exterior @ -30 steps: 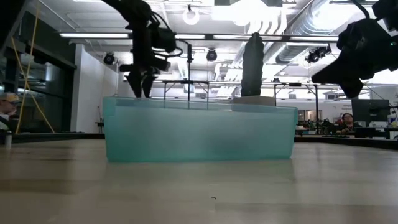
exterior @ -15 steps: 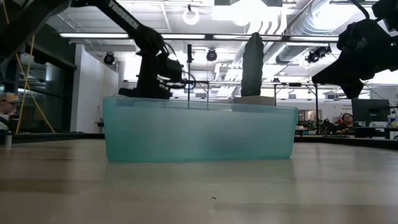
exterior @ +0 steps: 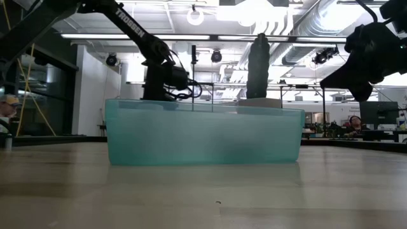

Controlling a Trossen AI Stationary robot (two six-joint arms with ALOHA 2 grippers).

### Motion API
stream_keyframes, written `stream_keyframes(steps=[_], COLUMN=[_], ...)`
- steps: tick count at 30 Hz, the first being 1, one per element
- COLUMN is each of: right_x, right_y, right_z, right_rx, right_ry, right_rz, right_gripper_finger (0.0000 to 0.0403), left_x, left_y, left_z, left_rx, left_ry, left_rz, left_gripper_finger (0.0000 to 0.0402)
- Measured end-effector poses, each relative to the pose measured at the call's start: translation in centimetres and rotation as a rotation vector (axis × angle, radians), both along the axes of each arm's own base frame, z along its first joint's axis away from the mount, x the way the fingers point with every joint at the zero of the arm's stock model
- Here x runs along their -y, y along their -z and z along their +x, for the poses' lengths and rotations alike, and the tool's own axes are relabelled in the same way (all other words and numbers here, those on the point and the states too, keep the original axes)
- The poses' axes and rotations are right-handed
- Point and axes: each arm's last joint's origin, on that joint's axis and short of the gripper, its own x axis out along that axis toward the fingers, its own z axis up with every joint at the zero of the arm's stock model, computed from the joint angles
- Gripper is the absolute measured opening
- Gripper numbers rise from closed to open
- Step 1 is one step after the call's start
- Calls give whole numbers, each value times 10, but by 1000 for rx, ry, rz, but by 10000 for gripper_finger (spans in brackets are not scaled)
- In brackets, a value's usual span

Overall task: Pick and place pill bottles into a basket
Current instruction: Put the white pill bottle into the green bin

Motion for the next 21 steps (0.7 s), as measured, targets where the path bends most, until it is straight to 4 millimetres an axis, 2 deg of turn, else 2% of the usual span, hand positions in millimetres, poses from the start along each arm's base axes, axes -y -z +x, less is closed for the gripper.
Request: stream_keyframes(steps=[16,21], right_x=[0,0], right_y=[1,1], right_z=[0,0], right_rx=[-7,-6], right_ry=[-2,-5], right_rz=[8,11], right_gripper_finger=[12,12], left_x=[-4,-5], left_y=[31,33], left_z=[5,6], left_rx=[-37,-30], left_ry=[-20,-18], left_rz=[-54,-54], left_gripper_finger=[319,319])
